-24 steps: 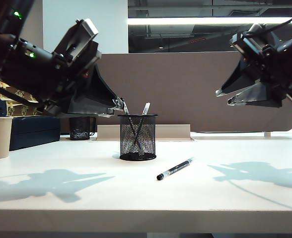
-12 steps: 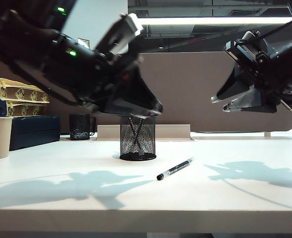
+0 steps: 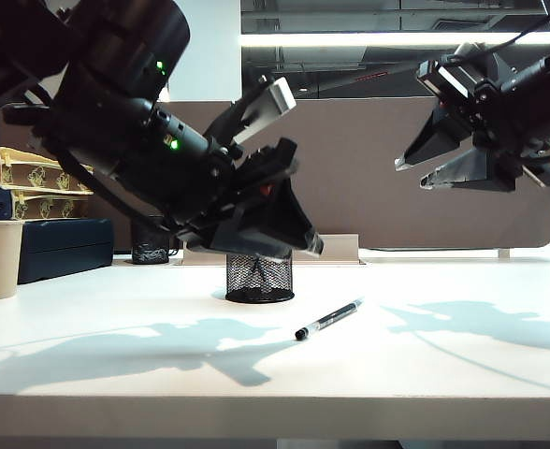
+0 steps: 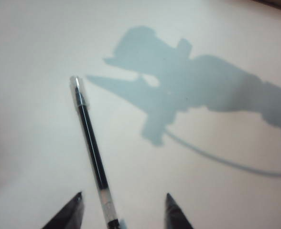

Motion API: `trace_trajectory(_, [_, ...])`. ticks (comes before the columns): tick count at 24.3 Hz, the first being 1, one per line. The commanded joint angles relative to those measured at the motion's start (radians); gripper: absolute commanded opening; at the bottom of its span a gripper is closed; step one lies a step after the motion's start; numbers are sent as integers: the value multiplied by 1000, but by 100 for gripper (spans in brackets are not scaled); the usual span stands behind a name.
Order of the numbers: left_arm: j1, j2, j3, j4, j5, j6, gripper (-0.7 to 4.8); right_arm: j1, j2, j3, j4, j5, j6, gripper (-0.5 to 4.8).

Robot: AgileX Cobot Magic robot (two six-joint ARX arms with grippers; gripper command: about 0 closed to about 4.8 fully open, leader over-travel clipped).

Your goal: Pick up one pen and put it in the pen container.

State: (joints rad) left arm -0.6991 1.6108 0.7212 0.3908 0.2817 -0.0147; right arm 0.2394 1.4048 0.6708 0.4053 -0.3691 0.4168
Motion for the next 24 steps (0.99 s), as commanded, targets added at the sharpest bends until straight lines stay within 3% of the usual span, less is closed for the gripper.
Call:
trace_trajectory(1, [-1, 14, 2, 7, -31, 8, 217, 0, 17, 34, 17, 13, -6, 182])
trace_trajectory(8, [-1, 75, 24, 9, -42, 7, 217, 0, 82, 109, -3, 11, -7, 182])
trace_trajectory(24, [-2, 213, 237, -40, -42, 19, 217, -26, 89, 142, -88, 19, -82, 181])
